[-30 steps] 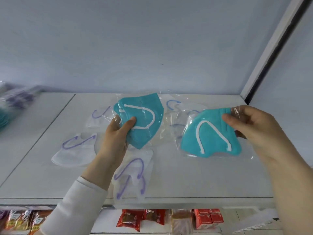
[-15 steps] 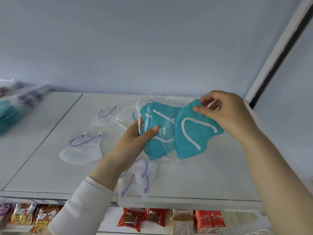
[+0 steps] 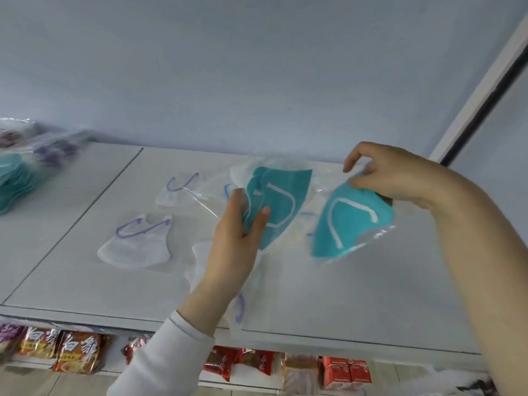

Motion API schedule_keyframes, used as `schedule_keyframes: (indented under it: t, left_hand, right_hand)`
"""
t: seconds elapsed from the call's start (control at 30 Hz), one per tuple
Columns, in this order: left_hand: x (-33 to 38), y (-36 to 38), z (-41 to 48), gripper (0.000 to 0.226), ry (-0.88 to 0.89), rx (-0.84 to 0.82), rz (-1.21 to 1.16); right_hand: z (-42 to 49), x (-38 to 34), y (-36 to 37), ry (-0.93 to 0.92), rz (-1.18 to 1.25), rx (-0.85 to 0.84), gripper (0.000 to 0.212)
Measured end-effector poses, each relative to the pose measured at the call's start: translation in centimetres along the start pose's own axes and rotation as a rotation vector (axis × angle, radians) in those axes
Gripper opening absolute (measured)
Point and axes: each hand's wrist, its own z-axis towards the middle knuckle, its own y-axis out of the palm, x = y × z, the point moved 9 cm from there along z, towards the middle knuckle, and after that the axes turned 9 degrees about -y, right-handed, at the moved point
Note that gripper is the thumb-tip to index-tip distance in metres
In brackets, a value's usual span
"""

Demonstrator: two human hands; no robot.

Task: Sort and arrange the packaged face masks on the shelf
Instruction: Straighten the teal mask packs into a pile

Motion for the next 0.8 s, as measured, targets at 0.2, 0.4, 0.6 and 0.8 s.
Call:
schedule_keyframes:
  t: [0.2, 0.4, 0.6, 0.8]
  left_hand:
    - [1.8, 5.7, -2.6, 0.028, 0.115, -0.123, 0.101]
    - [1.0, 7.0, -5.1, 0.034, 0.039, -0.124, 0.003]
    - [-0.7, 6.0, -5.3, 0.031, -0.09, -0.041, -0.181]
    - [-1.9, 7.2, -5.5, 0.037, -0.156, -0.233, -0.134]
  right_hand:
    - [-0.7, 2.0, 2.0, 0.155, 0.579, 0.018, 0.016]
    - [-3.9, 3.6, 4.3, 0.199, 1.116, -0.016, 0.031]
    - [-6.0, 5.6, 3.6, 0.079, 0.955, 0.143, 0.043]
    - [-8.1, 5.0, 7.6, -0.232, 0.945, 0.178, 0.022]
